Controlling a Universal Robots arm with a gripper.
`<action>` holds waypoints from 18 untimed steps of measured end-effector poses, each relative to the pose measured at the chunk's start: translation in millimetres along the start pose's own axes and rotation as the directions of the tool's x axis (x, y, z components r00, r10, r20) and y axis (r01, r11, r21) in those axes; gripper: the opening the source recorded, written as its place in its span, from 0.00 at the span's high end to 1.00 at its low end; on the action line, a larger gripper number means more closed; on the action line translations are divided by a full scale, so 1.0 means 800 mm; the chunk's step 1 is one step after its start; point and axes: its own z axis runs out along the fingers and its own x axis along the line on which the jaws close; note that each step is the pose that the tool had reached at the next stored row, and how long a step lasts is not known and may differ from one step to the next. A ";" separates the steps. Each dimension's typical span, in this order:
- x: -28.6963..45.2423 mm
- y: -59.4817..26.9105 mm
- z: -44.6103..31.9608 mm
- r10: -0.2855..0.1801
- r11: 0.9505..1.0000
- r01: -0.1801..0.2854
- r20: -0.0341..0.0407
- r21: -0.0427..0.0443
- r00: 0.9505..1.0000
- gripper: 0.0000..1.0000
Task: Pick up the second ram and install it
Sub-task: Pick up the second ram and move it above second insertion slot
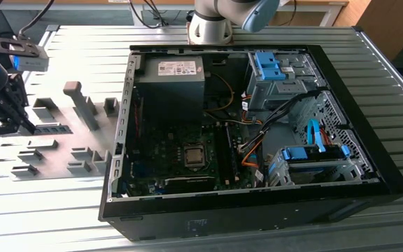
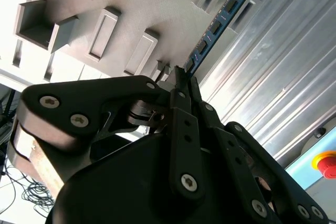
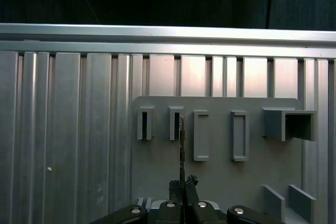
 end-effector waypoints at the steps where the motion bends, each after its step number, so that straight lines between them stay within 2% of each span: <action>1: 0.0000 0.000 -0.0005 0.000 1.000 0.000 0.000 0.000 1.000 0.86; 18: -0.0001 0.000 -0.0064 0.000 1.000 0.000 0.000 0.000 1.000 0.86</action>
